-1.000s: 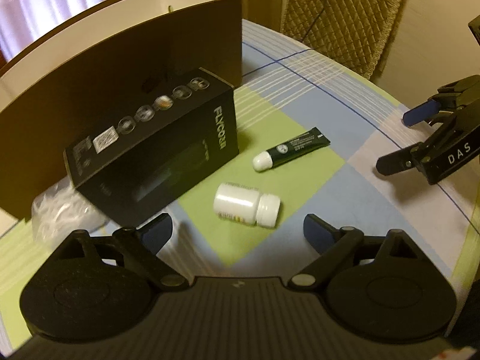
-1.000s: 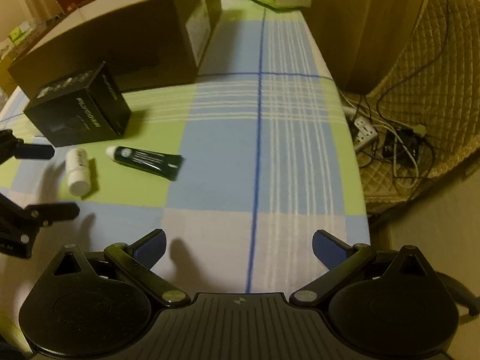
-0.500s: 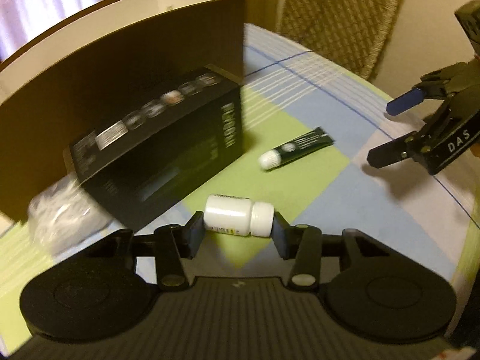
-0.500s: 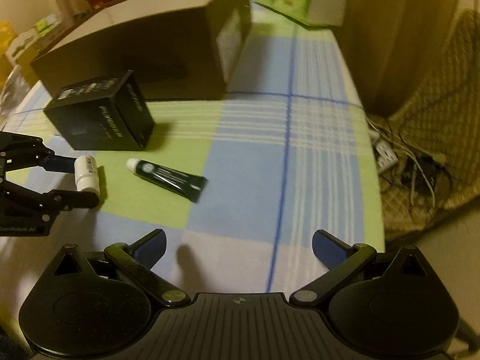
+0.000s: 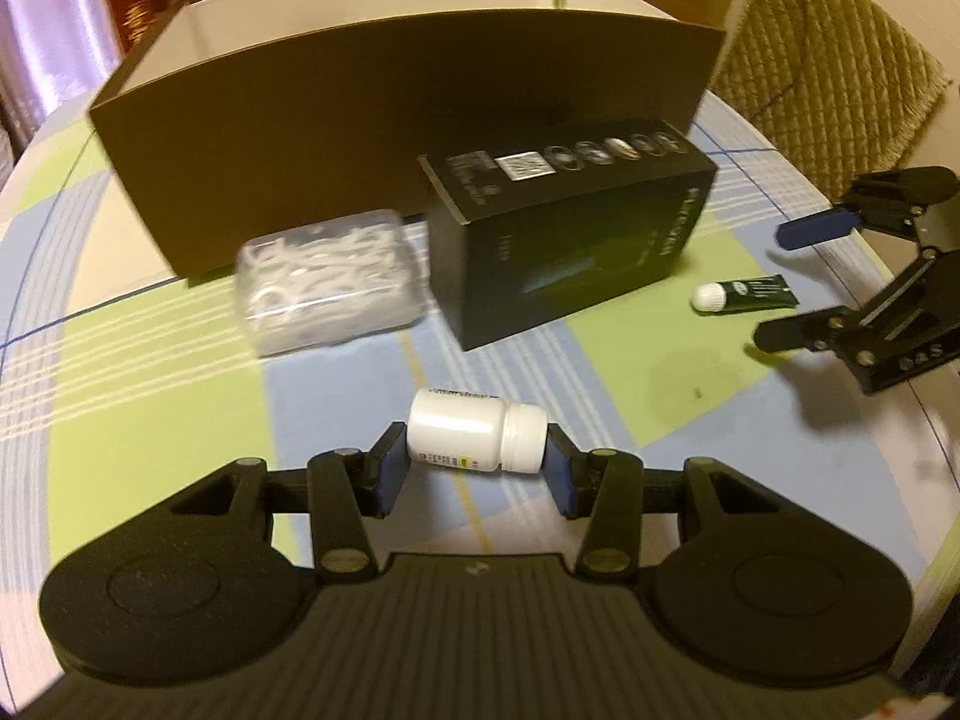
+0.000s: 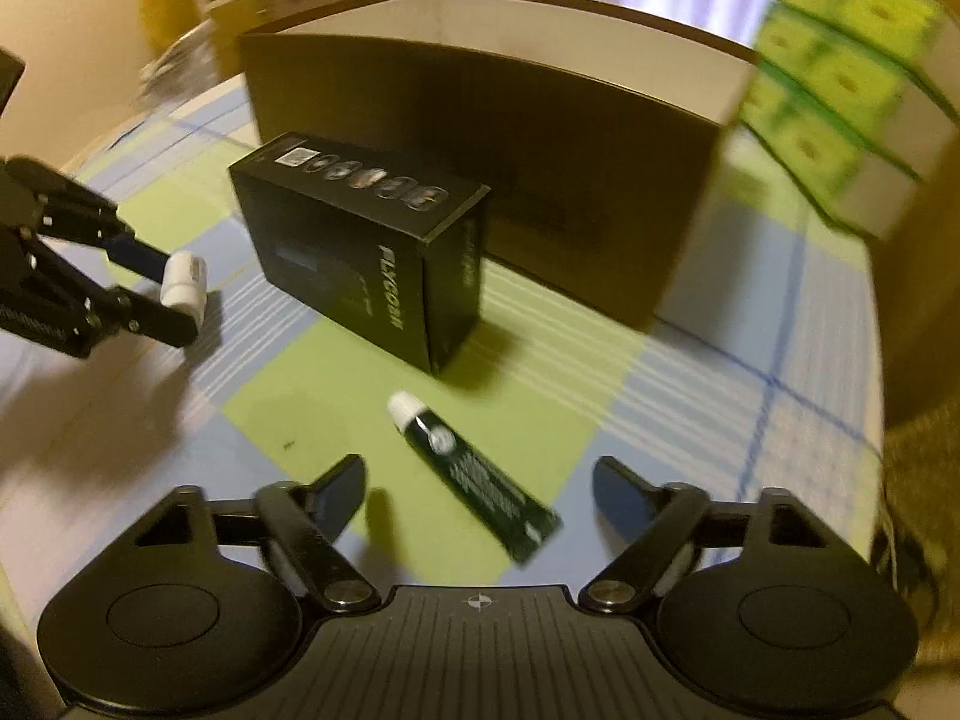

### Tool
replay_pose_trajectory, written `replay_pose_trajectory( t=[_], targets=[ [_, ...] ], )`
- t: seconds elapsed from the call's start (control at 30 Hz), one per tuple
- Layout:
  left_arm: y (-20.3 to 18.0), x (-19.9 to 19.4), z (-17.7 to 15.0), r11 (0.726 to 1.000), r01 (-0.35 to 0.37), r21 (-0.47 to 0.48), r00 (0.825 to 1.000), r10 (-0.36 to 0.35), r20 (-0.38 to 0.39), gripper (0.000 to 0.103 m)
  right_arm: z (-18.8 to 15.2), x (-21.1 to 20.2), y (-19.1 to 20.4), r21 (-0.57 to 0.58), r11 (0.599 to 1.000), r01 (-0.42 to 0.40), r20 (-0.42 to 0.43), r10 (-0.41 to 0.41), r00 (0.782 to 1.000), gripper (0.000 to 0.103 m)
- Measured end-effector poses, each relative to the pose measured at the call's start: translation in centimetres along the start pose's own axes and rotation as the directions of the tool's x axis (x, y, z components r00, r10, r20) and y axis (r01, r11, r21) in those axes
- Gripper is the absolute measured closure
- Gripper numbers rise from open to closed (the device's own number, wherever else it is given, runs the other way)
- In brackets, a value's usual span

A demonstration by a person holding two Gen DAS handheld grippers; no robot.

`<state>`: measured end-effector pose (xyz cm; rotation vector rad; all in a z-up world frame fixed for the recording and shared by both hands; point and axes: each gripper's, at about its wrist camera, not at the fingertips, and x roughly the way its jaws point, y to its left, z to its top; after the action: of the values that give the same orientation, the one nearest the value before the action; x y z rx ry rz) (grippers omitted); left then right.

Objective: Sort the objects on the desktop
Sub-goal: 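Grasp white pill bottle with left tool while right tool grasps green tube, then lift the pill bottle and green tube with both tools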

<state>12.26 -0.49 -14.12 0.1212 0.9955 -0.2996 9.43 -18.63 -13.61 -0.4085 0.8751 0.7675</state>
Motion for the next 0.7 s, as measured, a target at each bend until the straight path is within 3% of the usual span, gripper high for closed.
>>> replay_pose_trajectory(
  t=[0.2, 0.33, 0.5, 0.7],
  targets=[
    [1.0, -0.6, -0.8, 0.999, -0.023, -0.025, 1.000, 0.023, -0.008, 0.061, 0.8, 1.4, 0.0, -0.033, 0.997, -0.075, -0.019, 0.074, 0.997, 0.065],
    [1.7, -0.7, -1.1, 0.998, -0.040, -0.047, 0.999, 0.039, -0.023, 0.061, 1.0, 1.3, 1.3, -0.002, 0.999, -0.048, -0.045, 0.048, 0.998, 0.082],
    [2.4, -0.6, -1.3, 0.997, -0.043, -0.070, 0.999, 0.041, -0.036, 0.061, 1.1, 1.3, 2.6, 0.064, 0.998, 0.006, -0.059, -0.002, 0.998, 0.083],
    [2.6, -0.1, -0.8, 0.997, -0.028, -0.071, 0.999, 0.027, -0.026, 0.060, 0.9, 1.3, 2.5, 0.106, 0.994, 0.012, -0.036, -0.009, 0.999, 0.083]
  ],
)
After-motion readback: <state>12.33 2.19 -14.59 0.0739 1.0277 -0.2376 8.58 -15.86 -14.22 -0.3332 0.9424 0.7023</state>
